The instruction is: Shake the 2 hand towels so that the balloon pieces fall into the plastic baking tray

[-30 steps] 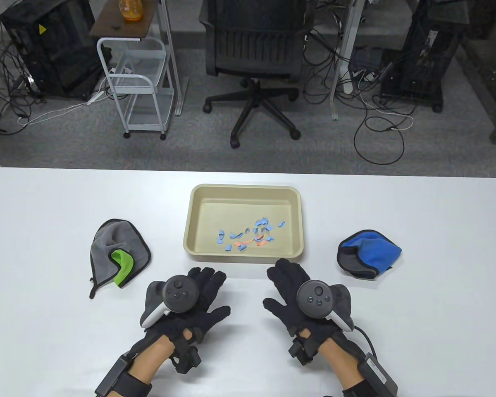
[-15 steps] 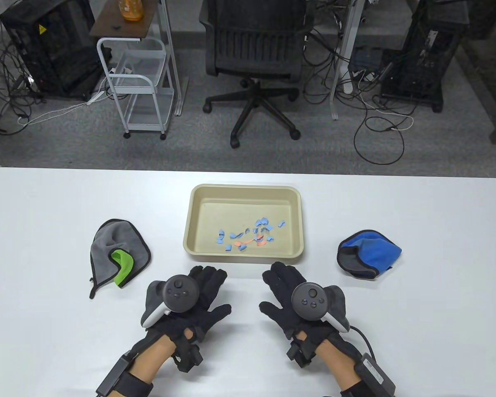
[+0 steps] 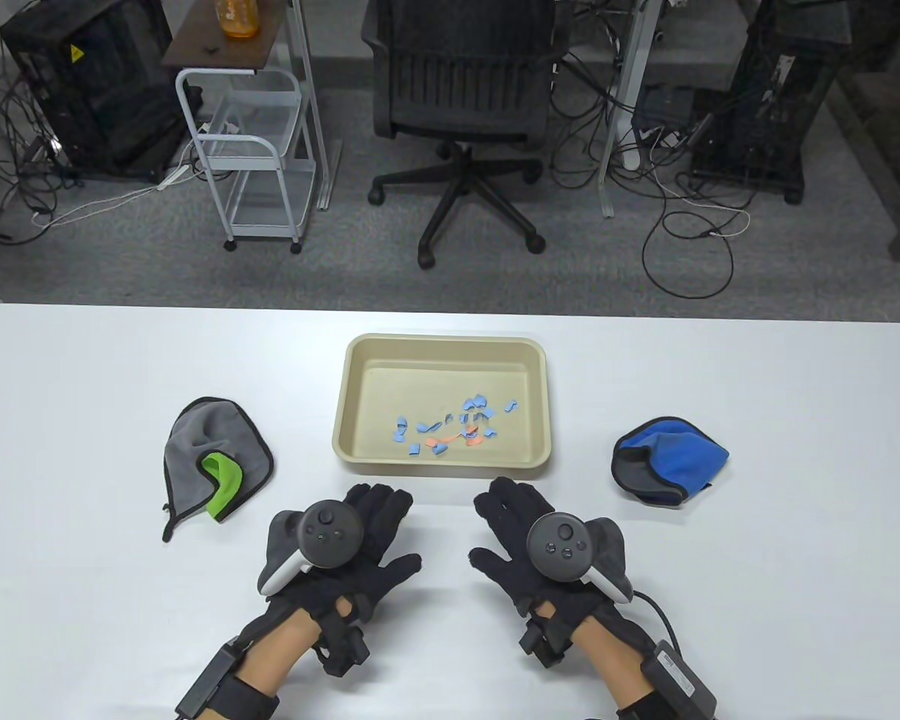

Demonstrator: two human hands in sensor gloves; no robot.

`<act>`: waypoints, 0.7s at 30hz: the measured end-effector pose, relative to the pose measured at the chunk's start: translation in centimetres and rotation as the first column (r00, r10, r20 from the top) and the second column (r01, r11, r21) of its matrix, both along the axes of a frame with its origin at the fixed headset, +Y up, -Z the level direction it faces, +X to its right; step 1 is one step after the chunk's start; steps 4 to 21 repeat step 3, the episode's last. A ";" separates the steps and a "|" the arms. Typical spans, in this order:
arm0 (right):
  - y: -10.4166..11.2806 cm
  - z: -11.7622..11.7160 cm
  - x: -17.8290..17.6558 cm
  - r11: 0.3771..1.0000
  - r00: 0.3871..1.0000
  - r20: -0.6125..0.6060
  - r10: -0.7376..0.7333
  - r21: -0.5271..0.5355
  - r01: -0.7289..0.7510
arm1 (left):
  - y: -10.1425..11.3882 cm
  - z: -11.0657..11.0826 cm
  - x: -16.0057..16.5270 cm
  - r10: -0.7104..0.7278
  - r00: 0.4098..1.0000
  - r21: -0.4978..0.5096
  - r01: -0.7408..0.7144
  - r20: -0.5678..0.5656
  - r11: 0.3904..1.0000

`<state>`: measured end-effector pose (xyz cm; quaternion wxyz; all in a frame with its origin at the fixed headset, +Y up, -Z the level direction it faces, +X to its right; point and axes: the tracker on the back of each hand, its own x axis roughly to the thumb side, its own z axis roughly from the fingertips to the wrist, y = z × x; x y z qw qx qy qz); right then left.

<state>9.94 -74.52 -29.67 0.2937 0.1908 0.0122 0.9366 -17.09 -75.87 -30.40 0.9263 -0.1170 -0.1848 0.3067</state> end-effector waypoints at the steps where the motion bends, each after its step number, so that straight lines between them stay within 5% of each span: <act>1: 0.0 0.0 0.0 1.000 1.000 -0.002 0.001 -0.001 -0.001 | 0.0 0.0 0.0 0.001 1.000 -0.001 -0.001 0.000 1.000; 21: -0.1 0.0 -0.1 1.000 1.000 -0.006 0.003 -0.003 -0.003 | 0.0 0.0 0.0 0.001 1.000 0.000 -0.001 -0.002 1.000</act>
